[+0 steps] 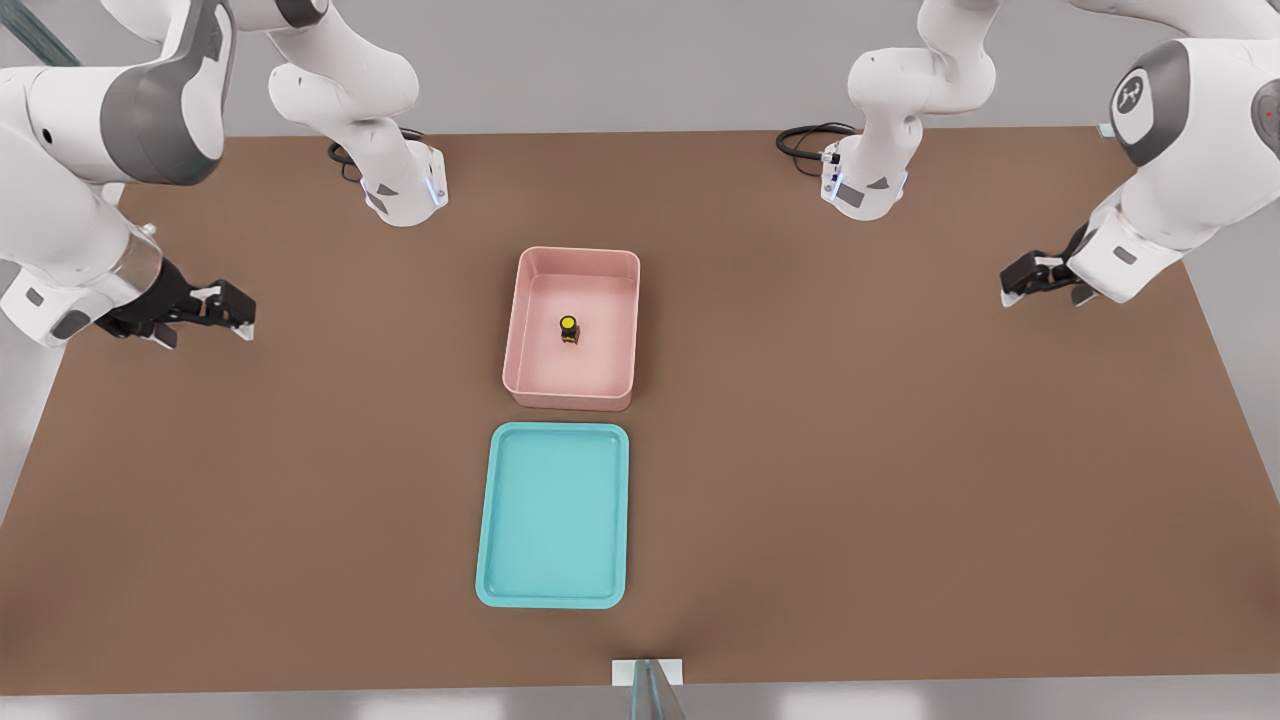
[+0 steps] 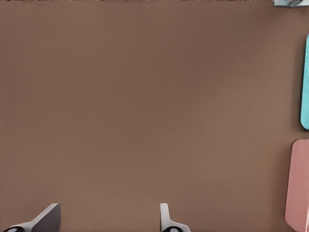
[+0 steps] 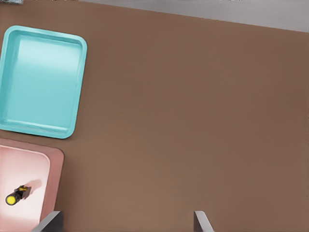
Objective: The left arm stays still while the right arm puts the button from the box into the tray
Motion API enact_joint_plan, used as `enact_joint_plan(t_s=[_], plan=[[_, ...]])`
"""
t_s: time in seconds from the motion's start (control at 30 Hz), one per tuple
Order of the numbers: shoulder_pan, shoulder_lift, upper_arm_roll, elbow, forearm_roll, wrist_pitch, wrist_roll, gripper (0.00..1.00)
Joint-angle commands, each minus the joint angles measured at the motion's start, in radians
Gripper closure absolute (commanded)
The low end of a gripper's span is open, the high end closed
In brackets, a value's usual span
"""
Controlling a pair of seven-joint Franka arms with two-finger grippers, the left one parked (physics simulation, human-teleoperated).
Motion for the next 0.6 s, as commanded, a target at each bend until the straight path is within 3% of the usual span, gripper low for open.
enact_joint_plan(t_s=[0.0, 0.03, 0.07, 0.1, 0.13, 0.17, 0.23, 0.27, 0.3, 0.33, 0.43, 0.57], plan=[[0.004, -0.001, 0.000, 0.000, 0.000, 0.038, -0.004, 0.00], [0.005, -0.001, 0.003, -0.001, 0.001, 0.037, -0.004, 0.00], [0.126, -0.004, 0.004, -0.010, 0.009, -0.003, 0.011, 0.00], [0.430, 0.025, 0.001, -0.026, -0.017, -0.008, 0.157, 0.00], [0.609, 0.074, 0.001, -0.009, -0.036, 0.001, 0.459, 0.00], [0.666, 0.109, 0.015, -0.020, 0.002, 0.001, 0.286, 0.00], [0.732, 0.108, 0.069, 0.002, 0.033, 0.000, 0.634, 0.00], [0.757, 0.102, 0.070, -0.042, 0.046, 0.033, 0.695, 0.00], [0.579, 0.054, 0.329, -0.266, 0.023, 0.239, 0.866, 0.00], [0.568, 0.040, 0.349, -0.454, -0.010, 0.480, 0.947, 0.00], [0.571, 0.206, 0.300, -0.471, -0.059, 0.627, 1.042, 0.00], [0.577, 0.161, 0.280, -0.753, -0.123, 0.995, 1.260, 0.00]])
